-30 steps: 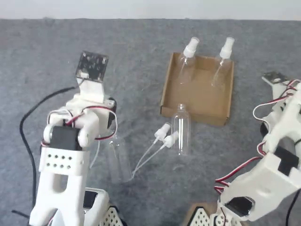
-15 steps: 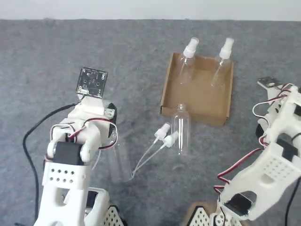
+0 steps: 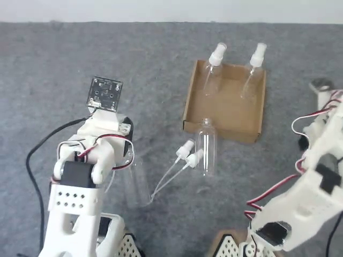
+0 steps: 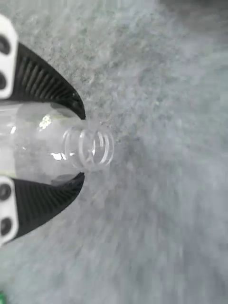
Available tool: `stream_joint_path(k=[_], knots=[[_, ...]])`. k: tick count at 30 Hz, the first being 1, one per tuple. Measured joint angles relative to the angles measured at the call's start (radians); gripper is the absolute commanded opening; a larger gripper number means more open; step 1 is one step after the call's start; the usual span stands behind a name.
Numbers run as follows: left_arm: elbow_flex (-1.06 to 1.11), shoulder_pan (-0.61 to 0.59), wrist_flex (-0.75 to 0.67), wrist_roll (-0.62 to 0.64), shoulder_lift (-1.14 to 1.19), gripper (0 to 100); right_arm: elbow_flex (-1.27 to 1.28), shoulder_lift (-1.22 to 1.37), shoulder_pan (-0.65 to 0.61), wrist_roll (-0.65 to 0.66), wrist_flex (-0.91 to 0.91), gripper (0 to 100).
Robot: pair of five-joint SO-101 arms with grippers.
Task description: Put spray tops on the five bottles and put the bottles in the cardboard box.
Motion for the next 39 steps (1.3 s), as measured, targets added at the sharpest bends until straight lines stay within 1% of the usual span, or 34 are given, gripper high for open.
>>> stream_joint_path(k=[3,8,11,15,19,23,25,31,34,36,39], knots=[[0.000,0.000,0.000,0.000,0.000,1,0.000,-0.126,-0.038,-0.063,0.051,0.6],[0.000,-0.008,0.000,0.000,0.000,1,0.000,-0.345,-0.193,-0.170,0.141,0.6],[0.000,-0.006,0.000,0.000,0.000,1,0.000,-0.460,-0.315,-0.245,0.196,0.6],[0.000,-0.003,0.000,0.000,0.000,1,0.000,-0.577,-0.511,-0.334,0.259,0.6],[0.000,-0.003,0.000,0.000,0.000,1,0.061,-0.667,-0.709,-0.428,0.262,0.6],[0.000,-0.003,0.000,0.000,0.000,1,0.215,-0.744,-0.902,-0.489,0.184,0.6],[0.000,-0.003,0.000,0.000,0.000,1,0.307,-0.786,-0.973,-0.517,0.115,0.6],[0.000,-0.003,0.000,0.000,0.000,1,0.582,-0.895,-1.120,-0.600,-0.124,0.6],[0.002,-0.005,0.000,0.000,-0.011,1,0.694,-0.930,-1.186,-0.618,-0.233,0.6],[0.002,-0.006,0.000,0.000,-0.054,1,0.764,-0.948,-1.227,-0.618,-0.281,0.6],[0.002,-0.044,0.000,0.000,-0.157,1,0.842,-0.965,-1.278,-0.618,-0.353,0.6]])
